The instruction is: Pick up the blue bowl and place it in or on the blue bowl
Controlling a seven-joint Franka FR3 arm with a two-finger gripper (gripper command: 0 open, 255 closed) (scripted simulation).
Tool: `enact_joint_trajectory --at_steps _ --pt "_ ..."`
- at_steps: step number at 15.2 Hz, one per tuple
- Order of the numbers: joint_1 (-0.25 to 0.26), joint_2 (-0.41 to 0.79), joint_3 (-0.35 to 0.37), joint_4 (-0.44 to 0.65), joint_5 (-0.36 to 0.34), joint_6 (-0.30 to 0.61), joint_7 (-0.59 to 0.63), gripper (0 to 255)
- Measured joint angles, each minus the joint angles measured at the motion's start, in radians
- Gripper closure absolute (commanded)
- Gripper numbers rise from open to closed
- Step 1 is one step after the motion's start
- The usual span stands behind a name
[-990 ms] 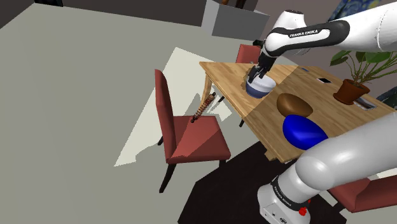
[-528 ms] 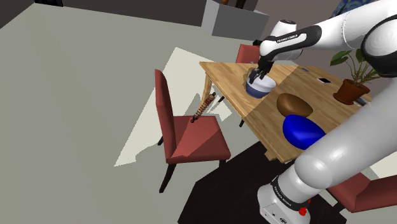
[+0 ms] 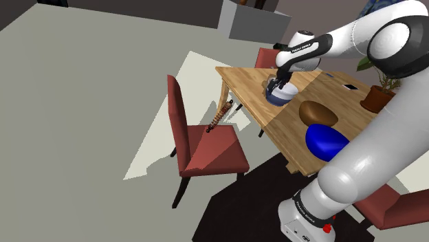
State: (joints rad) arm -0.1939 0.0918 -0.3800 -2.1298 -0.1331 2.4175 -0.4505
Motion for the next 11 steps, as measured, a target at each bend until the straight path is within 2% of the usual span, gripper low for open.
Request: enact_joint_trajectory --at_steps 8,9,11 --pt "-0.004 0.030 0.000 -0.001 0.013 0.031 -0.008 0" --pt "-0.004 0.030 0.000 -0.001 0.013 0.031 -0.008 255" --pt "-0.004 0.030 0.000 -0.001 0.013 0.031 -0.008 255"
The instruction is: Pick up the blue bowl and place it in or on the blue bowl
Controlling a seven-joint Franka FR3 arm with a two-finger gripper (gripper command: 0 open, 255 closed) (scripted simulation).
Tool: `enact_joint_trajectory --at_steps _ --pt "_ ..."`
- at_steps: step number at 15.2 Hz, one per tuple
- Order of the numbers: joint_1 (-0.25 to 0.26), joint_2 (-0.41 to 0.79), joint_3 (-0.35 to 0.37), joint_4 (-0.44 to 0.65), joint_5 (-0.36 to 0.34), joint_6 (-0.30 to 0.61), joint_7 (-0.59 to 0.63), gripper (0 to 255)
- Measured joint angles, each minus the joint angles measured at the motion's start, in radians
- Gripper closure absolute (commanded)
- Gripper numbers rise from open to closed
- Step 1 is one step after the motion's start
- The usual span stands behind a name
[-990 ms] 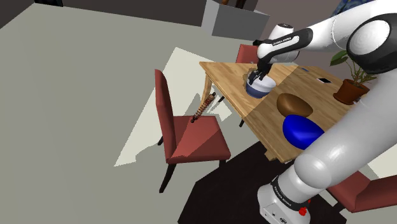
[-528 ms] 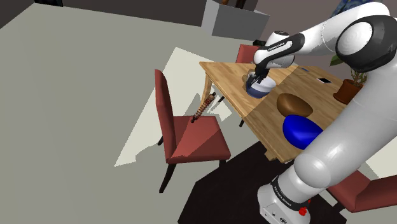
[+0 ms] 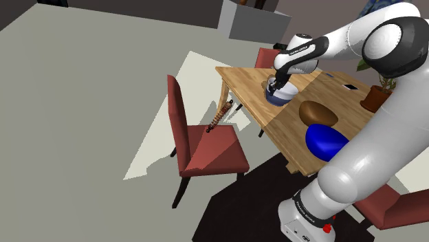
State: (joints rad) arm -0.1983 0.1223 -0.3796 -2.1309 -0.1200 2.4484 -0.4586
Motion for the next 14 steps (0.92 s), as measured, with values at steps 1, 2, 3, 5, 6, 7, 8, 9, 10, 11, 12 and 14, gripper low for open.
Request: enact_joint_trajectory --at_steps 1,2,3,5,6,7,8,9,10,11,12,14 --pt "0.000 0.000 0.000 0.000 0.000 0.000 0.000 255" --pt "0.000 0.000 0.000 0.000 0.000 0.000 0.000 255" --pt "0.000 0.000 0.000 0.000 0.000 0.000 0.000 255" --pt "0.000 0.000 0.000 0.000 0.000 0.000 0.000 255" --pt "0.000 0.000 0.000 -0.001 0.000 0.000 0.000 255" --pt "0.000 0.000 0.000 -0.001 0.000 0.000 0.000 255" --pt "0.000 0.000 0.000 0.000 0.000 0.000 0.000 255" --pt "0.000 -0.003 0.000 0.003 -0.001 -0.006 0.000 255" --pt "0.000 -0.009 -0.001 0.006 -0.002 -0.016 -0.001 255" --pt "0.002 -0.014 0.000 0.014 -0.004 -0.028 0.001 255" --pt "0.003 -0.023 0.000 0.016 -0.008 -0.039 0.003 255" --pt "0.004 -0.040 -0.001 0.026 -0.013 -0.064 0.003 255"
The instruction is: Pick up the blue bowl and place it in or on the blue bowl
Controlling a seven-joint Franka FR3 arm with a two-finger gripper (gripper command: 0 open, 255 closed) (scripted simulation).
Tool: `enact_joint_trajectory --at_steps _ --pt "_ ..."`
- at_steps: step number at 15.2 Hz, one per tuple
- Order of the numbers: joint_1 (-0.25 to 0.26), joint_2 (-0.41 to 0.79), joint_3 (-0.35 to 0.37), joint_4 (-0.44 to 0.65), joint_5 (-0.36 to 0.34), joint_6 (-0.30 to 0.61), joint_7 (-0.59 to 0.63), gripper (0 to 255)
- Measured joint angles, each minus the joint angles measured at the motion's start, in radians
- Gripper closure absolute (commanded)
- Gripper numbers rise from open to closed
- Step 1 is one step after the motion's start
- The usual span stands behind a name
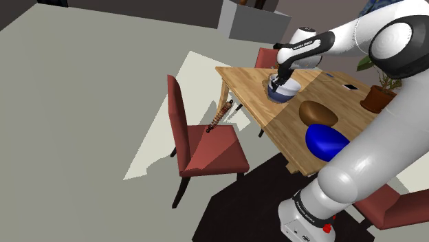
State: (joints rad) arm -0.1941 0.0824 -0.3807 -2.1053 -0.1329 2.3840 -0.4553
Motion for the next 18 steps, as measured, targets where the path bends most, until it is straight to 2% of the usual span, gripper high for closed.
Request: enact_joint_trajectory --at_steps 18 --pt "0.008 -0.082 0.004 0.157 -0.014 -0.234 -0.011 255"
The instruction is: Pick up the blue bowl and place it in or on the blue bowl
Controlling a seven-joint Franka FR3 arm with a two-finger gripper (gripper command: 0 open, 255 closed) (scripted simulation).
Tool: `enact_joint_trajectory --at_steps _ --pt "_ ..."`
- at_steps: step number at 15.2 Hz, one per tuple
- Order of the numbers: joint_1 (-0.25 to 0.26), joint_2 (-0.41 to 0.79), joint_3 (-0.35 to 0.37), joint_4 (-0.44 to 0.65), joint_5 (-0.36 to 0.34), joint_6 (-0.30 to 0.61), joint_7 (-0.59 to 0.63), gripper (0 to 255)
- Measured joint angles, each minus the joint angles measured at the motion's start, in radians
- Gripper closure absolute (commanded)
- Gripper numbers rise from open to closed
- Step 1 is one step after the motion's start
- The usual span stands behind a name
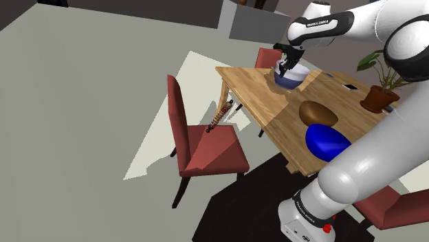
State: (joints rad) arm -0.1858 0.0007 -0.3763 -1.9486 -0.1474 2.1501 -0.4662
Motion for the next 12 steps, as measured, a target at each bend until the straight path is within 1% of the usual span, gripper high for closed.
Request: enact_joint_trajectory --at_steps 9,10,12 --pt "0.003 -0.018 0.003 0.095 0.001 -0.112 -0.010 255" --pt "0.004 -0.039 0.005 0.078 -0.008 -0.115 -0.005 255" --pt "0.004 -0.113 0.009 0.010 -0.038 -0.119 0.009 255"
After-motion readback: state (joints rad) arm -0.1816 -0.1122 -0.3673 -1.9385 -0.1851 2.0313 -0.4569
